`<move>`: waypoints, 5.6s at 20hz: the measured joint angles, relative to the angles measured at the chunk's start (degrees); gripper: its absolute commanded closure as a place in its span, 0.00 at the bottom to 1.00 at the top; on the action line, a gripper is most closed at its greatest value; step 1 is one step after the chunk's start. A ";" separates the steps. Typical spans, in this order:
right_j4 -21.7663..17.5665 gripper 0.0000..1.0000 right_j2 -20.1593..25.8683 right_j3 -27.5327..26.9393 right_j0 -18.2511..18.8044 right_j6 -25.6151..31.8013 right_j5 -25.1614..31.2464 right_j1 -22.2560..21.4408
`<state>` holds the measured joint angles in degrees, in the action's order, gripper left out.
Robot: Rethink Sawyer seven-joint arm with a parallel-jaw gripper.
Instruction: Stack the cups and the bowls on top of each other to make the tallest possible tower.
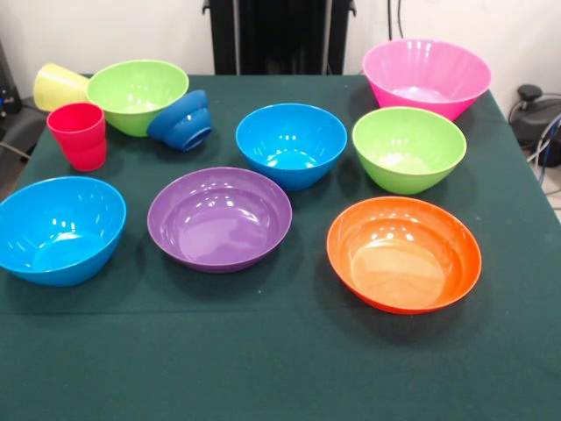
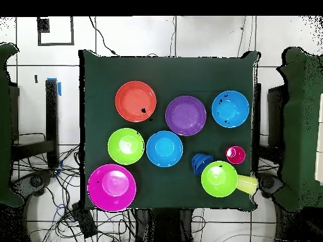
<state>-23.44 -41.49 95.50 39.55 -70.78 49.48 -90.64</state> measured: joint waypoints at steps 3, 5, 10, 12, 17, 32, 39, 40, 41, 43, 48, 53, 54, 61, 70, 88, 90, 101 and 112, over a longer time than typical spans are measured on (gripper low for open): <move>6.54 0.00 0.78 -0.49 4.05 1.14 3.65 0.17; 15.07 0.00 1.52 -1.05 9.26 3.97 10.39 0.33; 20.47 0.00 2.18 -1.56 13.06 9.16 17.29 0.24; 21.45 0.00 2.35 -1.61 14.09 11.93 18.80 0.15; 21.62 0.00 2.63 -1.59 16.30 17.54 18.86 0.01; 21.57 0.00 2.70 -1.60 19.48 20.86 18.86 0.02; 21.24 0.00 2.70 -1.59 20.93 20.86 18.78 0.03; 21.18 0.00 2.70 -1.58 21.17 20.86 18.74 0.03; 21.07 0.00 2.70 -1.59 21.56 20.86 18.76 0.02; 21.01 0.00 2.71 -1.58 21.78 20.87 18.74 0.03; 20.71 0.00 2.70 -1.56 23.84 23.04 18.74 0.02; 20.62 0.00 2.70 -1.12 25.39 27.10 18.63 0.02; 20.62 0.00 2.70 -1.03 25.52 27.57 18.54 0.02; 20.62 0.00 2.67 -0.17 26.17 32.35 16.58 -0.27; 20.62 0.00 2.57 -0.07 26.27 33.61 16.48 -0.41; 20.56 0.00 1.43 0.11 29.34 34.98 25.27 -0.35; 20.56 0.00 1.31 0.16 29.35 35.61 25.00 -0.72; 24.36 0.00 0.51 1.00 30.32 43.69 19.05 -2.94; 25.31 0.00 0.35 1.06 31.21 54.04 18.37 -2.97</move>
<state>1.88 -41.15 96.56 70.76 -16.75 67.85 -93.61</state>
